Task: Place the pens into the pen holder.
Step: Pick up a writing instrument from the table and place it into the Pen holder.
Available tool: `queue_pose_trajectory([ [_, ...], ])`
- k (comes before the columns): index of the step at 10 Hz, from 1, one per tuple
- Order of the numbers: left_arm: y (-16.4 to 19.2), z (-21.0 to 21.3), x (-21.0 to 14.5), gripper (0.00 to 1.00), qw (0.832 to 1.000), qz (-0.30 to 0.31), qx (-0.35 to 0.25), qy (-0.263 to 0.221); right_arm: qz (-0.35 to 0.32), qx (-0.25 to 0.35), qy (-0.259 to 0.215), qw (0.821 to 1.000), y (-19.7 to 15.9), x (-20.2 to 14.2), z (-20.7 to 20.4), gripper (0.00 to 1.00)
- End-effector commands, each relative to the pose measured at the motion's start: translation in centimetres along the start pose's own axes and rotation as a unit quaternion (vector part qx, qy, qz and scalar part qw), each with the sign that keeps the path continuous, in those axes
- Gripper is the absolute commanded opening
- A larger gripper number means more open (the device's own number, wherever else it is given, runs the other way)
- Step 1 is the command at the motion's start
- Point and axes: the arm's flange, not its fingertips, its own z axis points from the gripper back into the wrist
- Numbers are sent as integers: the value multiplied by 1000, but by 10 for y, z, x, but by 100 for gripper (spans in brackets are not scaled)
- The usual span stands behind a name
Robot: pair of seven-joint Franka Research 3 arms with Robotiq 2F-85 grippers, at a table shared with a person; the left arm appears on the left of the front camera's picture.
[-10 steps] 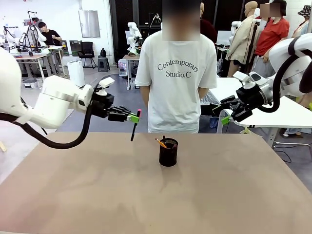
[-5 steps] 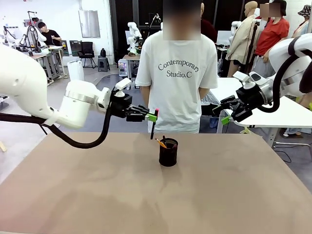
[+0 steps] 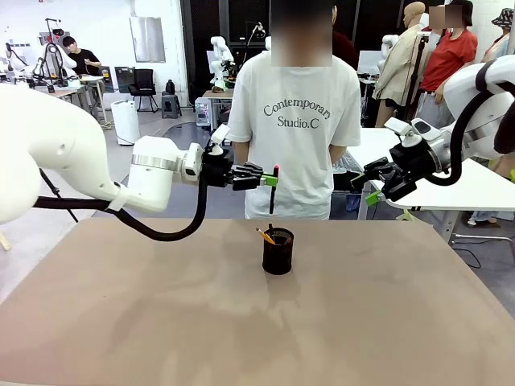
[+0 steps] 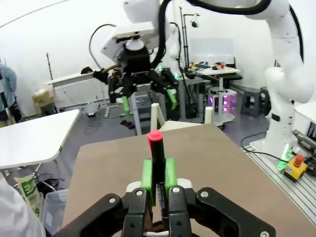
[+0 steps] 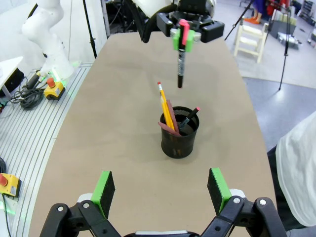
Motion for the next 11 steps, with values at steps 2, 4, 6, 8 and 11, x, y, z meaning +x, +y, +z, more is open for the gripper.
queue_pose_trajectory([
  [2, 17, -7, -17, 0, 1000, -8, 4, -12, -1, -2, -3, 1000, 0, 4, 0, 100],
  [4, 23, -10, -30, 0, 1000, -1, 2, -10, -1, -2, -3, 1000, 0, 4, 0, 100],
  [6, 23, -14, -40, 0, 1000, 5, -8, -10, -1, -2, -3, 1000, 0, 4, 0, 100],
  [8, 20, -16, -45, 10, 1000, 6, -24, 1, -1, -2, -3, 1000, 0, 4, 0, 100],
  [11, 19, -17, -44, 68, 1000, 8, -29, 4, -1, -2, -3, 1000, 0, 4, 0, 100],
])
